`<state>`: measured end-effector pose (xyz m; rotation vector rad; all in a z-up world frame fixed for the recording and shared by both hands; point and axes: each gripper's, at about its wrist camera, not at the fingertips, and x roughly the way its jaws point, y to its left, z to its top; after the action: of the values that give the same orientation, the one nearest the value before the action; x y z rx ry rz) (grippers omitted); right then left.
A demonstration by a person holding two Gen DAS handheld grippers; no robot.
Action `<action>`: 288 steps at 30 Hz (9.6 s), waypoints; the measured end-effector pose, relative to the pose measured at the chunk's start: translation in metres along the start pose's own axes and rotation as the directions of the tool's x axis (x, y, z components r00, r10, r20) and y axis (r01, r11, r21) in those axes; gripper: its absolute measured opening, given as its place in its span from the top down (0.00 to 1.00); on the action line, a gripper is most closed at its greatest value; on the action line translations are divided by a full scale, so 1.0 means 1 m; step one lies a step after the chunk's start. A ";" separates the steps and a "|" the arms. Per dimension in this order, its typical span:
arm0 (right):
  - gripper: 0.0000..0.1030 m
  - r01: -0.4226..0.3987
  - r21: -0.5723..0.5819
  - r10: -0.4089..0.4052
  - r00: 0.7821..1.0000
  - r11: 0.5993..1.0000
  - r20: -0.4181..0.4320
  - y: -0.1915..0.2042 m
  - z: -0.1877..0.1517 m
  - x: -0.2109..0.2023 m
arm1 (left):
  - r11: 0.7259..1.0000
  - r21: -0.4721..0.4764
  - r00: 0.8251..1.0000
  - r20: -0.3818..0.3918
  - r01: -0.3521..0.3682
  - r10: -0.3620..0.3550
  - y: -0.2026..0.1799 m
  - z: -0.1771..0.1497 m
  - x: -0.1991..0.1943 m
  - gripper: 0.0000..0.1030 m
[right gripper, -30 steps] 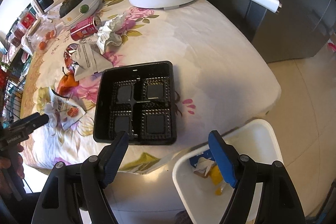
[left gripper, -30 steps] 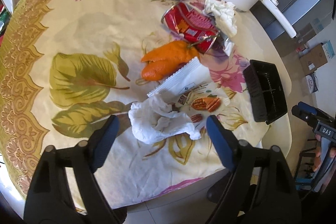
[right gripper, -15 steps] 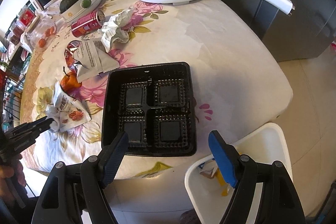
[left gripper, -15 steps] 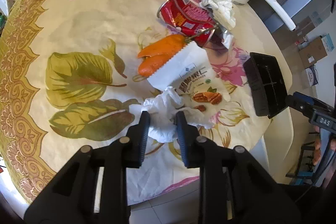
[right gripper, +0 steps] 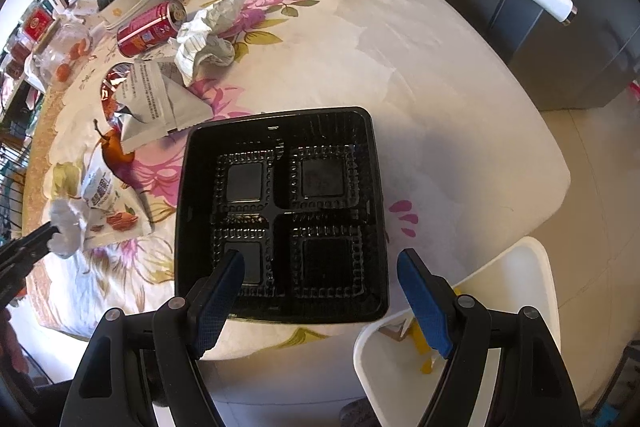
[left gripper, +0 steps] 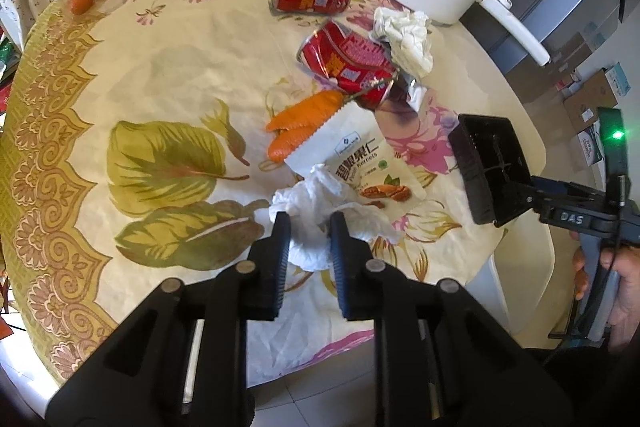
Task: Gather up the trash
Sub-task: 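Grasp the white tissue with the left tool while the right tool grasps the black tray, then carry the tissue and black tray over the white bin with both tools, then open both tools to drop the tissue and tray into the bin, then move both open tools back over the table and grasp the pecan bag with the left tool, then grasp the red crushed can with the right tool while the left tool holds the pecan bag, then carry the red can and pecan bag over the white bin with both tools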
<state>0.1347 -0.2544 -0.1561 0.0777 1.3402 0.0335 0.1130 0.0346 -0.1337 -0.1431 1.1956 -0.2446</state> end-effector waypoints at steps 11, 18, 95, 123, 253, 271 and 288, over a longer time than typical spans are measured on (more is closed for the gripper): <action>0.25 -0.015 0.050 0.016 0.999 0.999 -0.029 -0.007 0.003 0.020 | 1.000 -0.001 0.999 0.027 0.020 -0.020 0.001 -0.001 -0.009 0.79; 0.42 0.008 0.030 -0.008 1.000 1.000 -0.009 -0.006 0.003 0.017 | 1.000 0.013 0.999 0.028 0.022 -0.022 -0.004 0.001 -0.009 0.79; 0.43 0.134 0.267 -0.121 0.991 0.954 -0.065 -0.214 -0.166 -0.038 | 0.832 0.526 0.980 -0.021 0.177 -0.195 -0.269 -0.048 0.067 0.26; 0.22 0.095 0.268 -0.087 0.995 0.959 -0.042 -0.189 -0.139 -0.045 | 0.921 0.383 0.991 0.076 0.075 -0.113 -0.191 -0.019 0.039 0.21; 0.30 0.032 -0.444 -0.030 0.999 0.896 0.012 0.202 0.135 0.049 | 0.896 -0.408 0.975 0.197 0.176 -0.102 0.097 0.020 -0.050 0.51; 0.68 -0.008 -0.456 0.057 0.994 0.890 0.093 0.204 0.131 0.012 | 0.904 -0.388 0.974 0.198 0.179 -0.108 0.089 0.023 -0.046 0.51; 0.68 -0.010 -0.393 0.111 0.966 0.919 0.235 0.116 0.065 -0.098 | 0.974 -0.171 0.982 0.145 0.146 -0.122 0.005 0.017 -0.037 0.51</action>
<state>0.1783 -0.1480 -0.0376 -0.2089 1.0529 0.3329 0.1171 0.0485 -0.0953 -0.3950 1.0748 -0.2404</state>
